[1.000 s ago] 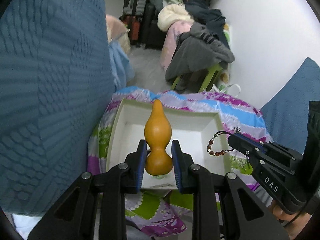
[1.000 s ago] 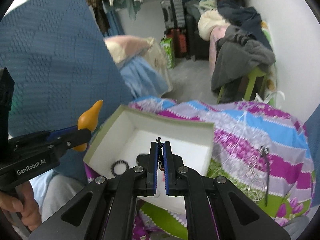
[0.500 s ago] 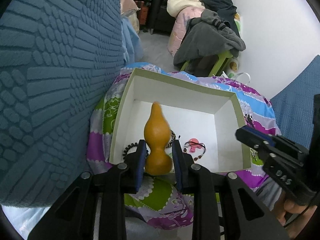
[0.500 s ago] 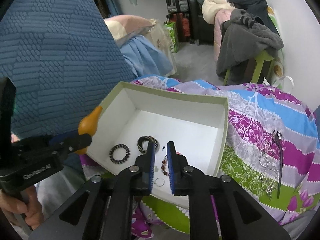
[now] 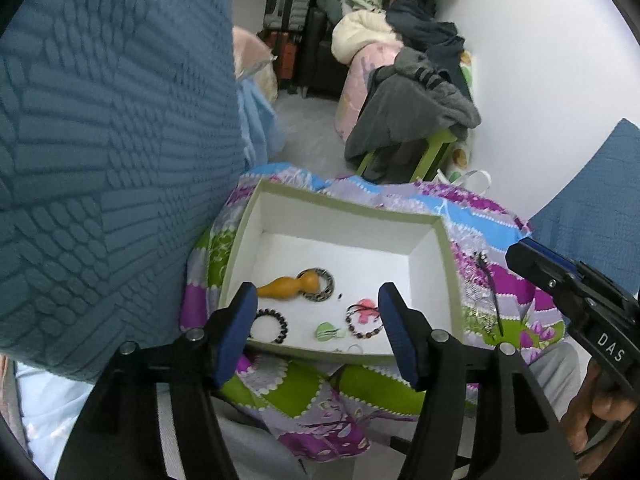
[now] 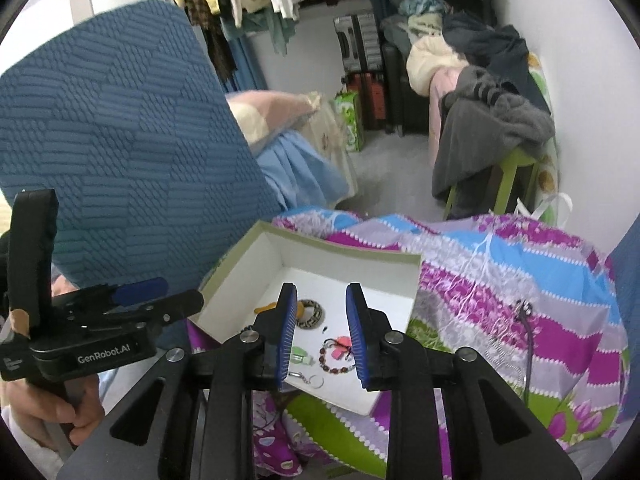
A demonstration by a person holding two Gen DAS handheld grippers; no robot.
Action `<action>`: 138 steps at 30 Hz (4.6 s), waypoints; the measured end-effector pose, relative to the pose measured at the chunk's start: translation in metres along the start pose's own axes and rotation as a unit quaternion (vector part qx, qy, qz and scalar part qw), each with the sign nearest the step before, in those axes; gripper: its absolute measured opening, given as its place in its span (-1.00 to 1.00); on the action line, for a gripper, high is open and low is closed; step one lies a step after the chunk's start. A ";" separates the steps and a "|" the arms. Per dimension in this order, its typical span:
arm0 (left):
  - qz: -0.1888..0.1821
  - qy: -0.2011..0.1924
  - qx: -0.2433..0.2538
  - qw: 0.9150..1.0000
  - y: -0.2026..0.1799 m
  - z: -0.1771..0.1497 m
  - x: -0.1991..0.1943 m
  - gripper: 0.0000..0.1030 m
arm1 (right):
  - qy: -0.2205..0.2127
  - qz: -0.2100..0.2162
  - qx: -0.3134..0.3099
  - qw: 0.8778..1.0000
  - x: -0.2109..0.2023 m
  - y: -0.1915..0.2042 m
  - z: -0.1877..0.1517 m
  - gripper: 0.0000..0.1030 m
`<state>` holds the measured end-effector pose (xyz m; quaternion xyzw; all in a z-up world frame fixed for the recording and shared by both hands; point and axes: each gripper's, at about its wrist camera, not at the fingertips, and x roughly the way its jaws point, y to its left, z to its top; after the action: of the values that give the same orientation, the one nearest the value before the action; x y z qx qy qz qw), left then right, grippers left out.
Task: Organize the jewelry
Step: 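Lift both open tools out of the box and back over the bedspread, then move the left tool to the silver hoop bangle while the right tool grips the black rhinestone hairpin, then close the left tool on the silver hoop bangle while the right tool holds the hairpin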
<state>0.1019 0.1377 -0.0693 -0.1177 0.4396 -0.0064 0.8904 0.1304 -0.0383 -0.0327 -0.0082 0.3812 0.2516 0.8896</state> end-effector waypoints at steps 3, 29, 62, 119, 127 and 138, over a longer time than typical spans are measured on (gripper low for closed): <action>-0.003 -0.015 0.010 1.000 -0.014 0.004 -0.009 0.24 | -0.014 -0.004 -0.006 1.000 -0.012 -0.006 0.003 -0.53; -0.068 -0.060 0.033 0.995 -0.136 0.007 -0.012 0.25 | -0.050 -0.073 0.019 0.996 -0.074 -0.124 -0.027 -0.52; -0.127 0.111 0.071 0.983 -0.241 -0.078 0.170 -0.47 | 0.066 -0.042 0.111 0.991 0.049 -0.285 -0.111 -0.61; -0.136 0.094 0.083 0.983 -0.231 -0.055 0.157 -1.00 | 0.097 -0.096 0.075 0.988 0.067 -0.253 -0.112 -0.87; -0.107 0.125 0.072 0.984 -0.216 -0.071 0.177 0.05 | 0.113 -0.093 0.088 0.985 0.076 -0.260 -0.121 -0.87; -0.058 0.148 0.142 0.977 -0.226 -0.098 0.202 0.41 | 0.108 -0.078 0.116 0.984 0.071 -0.273 -0.124 -0.87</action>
<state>0.1696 -0.1251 -0.2363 -0.0133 0.5531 -0.1381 0.8215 0.2118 -0.2716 -0.2178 0.0384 0.4998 0.1326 0.8551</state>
